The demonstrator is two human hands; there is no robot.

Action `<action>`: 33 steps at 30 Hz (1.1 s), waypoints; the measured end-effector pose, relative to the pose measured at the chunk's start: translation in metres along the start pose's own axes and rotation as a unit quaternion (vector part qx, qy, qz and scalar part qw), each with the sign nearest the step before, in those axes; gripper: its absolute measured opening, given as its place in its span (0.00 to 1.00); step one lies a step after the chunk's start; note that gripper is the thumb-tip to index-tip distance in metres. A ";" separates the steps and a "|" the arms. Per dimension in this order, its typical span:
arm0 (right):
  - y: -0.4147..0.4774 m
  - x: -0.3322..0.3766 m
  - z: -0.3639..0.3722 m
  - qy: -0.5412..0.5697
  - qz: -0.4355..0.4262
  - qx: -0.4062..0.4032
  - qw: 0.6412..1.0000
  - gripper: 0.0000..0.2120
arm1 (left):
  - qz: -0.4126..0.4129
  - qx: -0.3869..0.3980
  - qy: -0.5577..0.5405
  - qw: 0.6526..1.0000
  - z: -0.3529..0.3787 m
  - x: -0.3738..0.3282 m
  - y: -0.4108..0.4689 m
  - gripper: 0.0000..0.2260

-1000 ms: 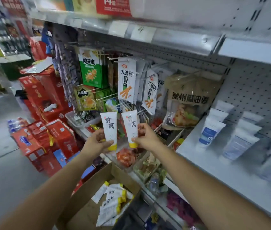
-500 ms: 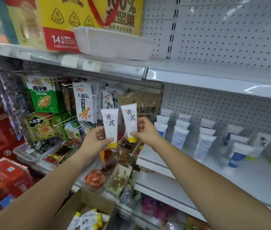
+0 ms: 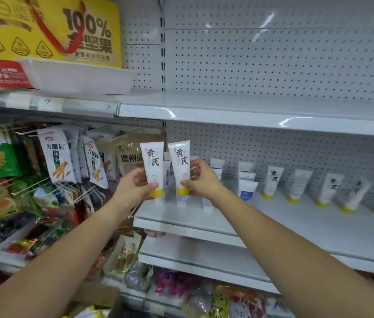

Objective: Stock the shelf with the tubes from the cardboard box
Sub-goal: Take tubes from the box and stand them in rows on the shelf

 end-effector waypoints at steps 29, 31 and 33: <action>-0.163 -0.102 -0.367 -0.019 0.067 -0.191 0.979 0.21 | -0.013 0.162 -0.005 0.987 0.382 0.007 -0.055 0.19; -0.159 -0.113 -0.378 -0.019 0.074 -0.199 0.977 0.22 | -0.007 0.168 0.000 0.986 0.397 0.010 -0.047 0.18; -0.154 -0.123 -0.387 -0.021 0.080 -0.209 0.974 0.22 | -0.004 0.174 0.002 0.985 0.411 0.013 -0.036 0.18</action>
Point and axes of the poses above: each hand's wrist, its own y-axis towards the middle knuckle, its own z-axis out of the palm, x = y × z, the point moved 9 cm from there along y, towards the middle knuckle, and after that the axes turned 3 degrees about -z, right-handed, at the moved point
